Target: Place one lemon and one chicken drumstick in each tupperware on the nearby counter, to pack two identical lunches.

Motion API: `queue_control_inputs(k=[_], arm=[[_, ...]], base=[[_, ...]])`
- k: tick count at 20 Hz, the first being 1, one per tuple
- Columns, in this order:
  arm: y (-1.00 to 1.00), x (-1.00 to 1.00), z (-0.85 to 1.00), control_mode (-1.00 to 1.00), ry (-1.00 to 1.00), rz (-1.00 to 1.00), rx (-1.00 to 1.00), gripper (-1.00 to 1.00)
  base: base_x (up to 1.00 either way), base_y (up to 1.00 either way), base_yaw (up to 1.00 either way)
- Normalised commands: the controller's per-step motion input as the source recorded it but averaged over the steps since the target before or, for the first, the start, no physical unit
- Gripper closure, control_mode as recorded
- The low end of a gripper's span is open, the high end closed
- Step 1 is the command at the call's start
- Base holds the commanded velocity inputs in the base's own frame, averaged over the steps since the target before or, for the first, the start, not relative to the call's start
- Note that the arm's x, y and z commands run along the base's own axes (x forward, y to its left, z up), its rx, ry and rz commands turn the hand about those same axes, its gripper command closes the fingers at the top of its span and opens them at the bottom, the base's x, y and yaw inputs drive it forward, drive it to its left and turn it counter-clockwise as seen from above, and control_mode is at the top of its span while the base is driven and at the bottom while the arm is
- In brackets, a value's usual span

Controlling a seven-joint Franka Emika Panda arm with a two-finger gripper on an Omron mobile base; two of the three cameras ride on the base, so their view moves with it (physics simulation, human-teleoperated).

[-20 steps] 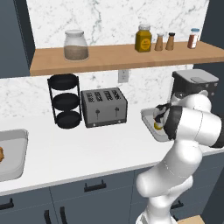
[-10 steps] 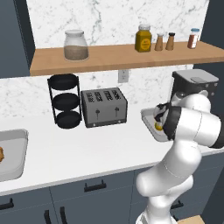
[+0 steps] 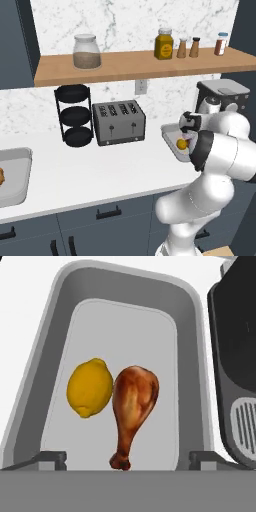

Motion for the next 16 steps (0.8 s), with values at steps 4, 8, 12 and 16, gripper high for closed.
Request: queue_control_inputs(k=[4, 8, 12, 16], arm=[[0.34, -0.74, 1.00, -1.00, 0.00, -0.01, -0.05, -1.00], [0.77, -0.98, 0.94, -1.00, 0.00, -0.05, -0.07, -1.00], [1.00, -0.91, 0.45, -1.00, -0.01, -0.08, -0.10, -1.00], [0.84, -0.86, 0.00, -1.00, -0.02, -0.01, -0.11, -1.00]], base=[[0.00, 0.00, 0.00], [0.00, 0.00, 0.00], [0.00, 0.00, 0.00], [0.00, 0.00, 0.00]])
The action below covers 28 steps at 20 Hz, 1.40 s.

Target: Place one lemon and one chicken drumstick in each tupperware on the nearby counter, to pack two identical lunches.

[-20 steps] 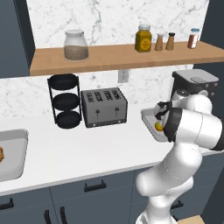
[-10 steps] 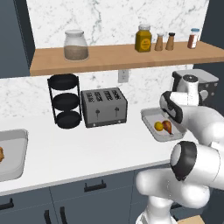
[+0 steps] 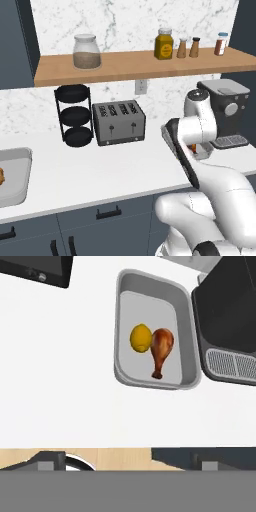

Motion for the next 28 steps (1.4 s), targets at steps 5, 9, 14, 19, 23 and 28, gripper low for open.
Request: queue_control_inputs(k=[5, 9, 14, 19, 23, 28], arm=[[0.09, -0.17, 0.00, -1.00, 0.00, 0.00, -0.02, -1.00], [0.00, -0.02, 0.00, 1.00, 0.00, 0.00, 0.00, -1.00], [0.00, 0.00, 0.00, 1.00, 0.00, 0.00, 0.00, -1.00], [0.00, 0.00, 0.00, 1.00, 0.00, 0.00, 0.00, -1.00], [0.00, 0.00, 0.00, 1.00, 0.00, 0.00, 0.00, -1.00], [0.00, 0.00, 0.00, 1.00, 0.00, 0.00, 0.00, -1.00]], base=[[0.00, 0.00, 0.00], [-0.40, 0.00, 0.00], [-1.00, -0.16, -0.20], [-0.77, -0.73, -0.33], [-0.05, -1.00, -0.16], [0.73, -0.98, 0.08]])
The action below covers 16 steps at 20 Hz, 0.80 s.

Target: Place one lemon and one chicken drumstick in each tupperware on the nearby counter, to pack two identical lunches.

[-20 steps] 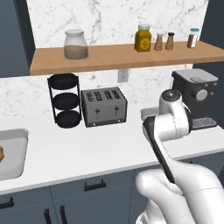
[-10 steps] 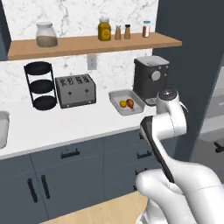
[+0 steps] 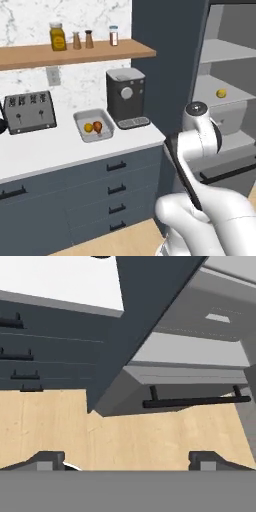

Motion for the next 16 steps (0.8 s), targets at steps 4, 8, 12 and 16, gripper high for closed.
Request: queue_control_inputs(k=[4, 8, 12, 16], arm=[[0.00, 0.00, 0.00, 1.00, 0.00, 0.00, 0.00, -1.00], [0.00, 0.00, 0.00, 1.00, 0.00, 0.00, 0.00, -1.00], [0.00, 0.00, 0.00, 1.00, 0.00, 0.00, 0.00, -1.00], [0.00, 0.00, 0.00, 1.00, 0.00, 0.00, 0.00, -1.00]], base=[[0.33, -0.84, 0.21], [-0.01, -0.85, 0.12], [0.01, -0.88, 0.05], [0.75, -0.51, 0.00]])
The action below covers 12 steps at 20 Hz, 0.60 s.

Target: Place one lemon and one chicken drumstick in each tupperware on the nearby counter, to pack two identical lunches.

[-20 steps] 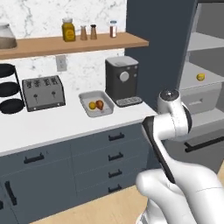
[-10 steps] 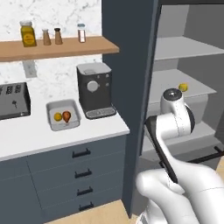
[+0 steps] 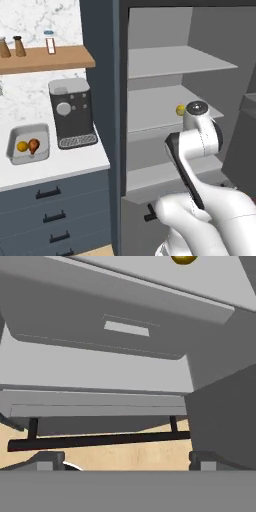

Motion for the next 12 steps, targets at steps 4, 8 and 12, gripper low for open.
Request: queue_control_inputs(k=[4, 8, 12], arm=[[0.00, 0.00, 0.00, 1.00, 0.00, 0.00, 0.00, -1.00], [0.00, 0.00, 0.00, 1.00, 0.00, 0.00, 0.00, -1.00], [0.00, 0.00, 0.00, 1.00, 0.00, 0.00, 0.00, -1.00]], base=[[0.33, -0.12, 0.00], [0.00, -0.06, 0.00], [0.00, 0.00, 0.00]])
